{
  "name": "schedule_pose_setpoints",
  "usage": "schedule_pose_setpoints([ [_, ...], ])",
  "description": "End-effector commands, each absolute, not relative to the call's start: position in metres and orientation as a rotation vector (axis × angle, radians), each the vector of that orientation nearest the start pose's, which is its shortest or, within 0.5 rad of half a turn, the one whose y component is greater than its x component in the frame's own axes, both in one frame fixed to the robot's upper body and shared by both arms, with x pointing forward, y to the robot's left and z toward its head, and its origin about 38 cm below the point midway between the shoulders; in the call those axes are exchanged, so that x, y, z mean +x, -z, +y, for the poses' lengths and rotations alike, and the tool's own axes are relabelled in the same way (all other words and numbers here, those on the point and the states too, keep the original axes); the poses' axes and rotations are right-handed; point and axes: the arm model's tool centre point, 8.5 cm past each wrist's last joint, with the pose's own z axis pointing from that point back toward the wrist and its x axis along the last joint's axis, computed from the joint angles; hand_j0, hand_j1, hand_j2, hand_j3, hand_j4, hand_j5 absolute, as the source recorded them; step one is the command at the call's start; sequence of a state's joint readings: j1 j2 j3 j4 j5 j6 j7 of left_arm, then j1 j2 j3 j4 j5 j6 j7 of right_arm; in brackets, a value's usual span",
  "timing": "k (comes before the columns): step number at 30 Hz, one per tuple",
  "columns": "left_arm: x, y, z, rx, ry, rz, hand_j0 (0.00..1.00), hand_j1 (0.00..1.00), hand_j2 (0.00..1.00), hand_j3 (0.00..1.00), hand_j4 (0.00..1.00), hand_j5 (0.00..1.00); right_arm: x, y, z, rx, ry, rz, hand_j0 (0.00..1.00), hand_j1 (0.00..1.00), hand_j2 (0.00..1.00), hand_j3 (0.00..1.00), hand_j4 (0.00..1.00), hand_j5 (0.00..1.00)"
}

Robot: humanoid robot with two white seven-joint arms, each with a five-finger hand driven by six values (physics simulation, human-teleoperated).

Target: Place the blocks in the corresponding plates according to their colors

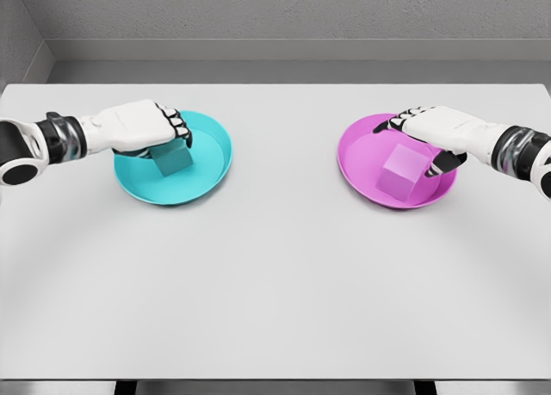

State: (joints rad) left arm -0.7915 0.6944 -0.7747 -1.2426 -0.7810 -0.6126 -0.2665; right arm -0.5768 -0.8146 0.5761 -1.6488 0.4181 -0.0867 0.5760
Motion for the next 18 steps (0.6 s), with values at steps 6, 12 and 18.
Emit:
schedule_pose_setpoints([
  [6,0.481,-0.192,0.277,-0.896,-2.96,1.791,1.0,1.0,1.0,1.0,1.0,1.0,0.434,-0.25,-0.311,-0.629,-1.797,-1.249,1.0,1.0,1.0,1.0,1.0,1.0],
  [12,0.474,-0.219,0.295,-0.961,-2.9,1.842,1.0,1.0,1.0,1.0,1.0,1.0,0.422,-0.291,-0.335,-0.702,-1.902,-1.37,1.0,1.0,1.0,1.0,1.0,1.0],
  [18,0.456,-0.25,0.335,-1.006,-2.879,1.928,1.0,1.0,1.0,1.0,1.0,1.0,0.38,-0.287,-0.338,-0.605,-2.133,-1.479,1.0,1.0,1.0,1.0,1.0,1.0],
])
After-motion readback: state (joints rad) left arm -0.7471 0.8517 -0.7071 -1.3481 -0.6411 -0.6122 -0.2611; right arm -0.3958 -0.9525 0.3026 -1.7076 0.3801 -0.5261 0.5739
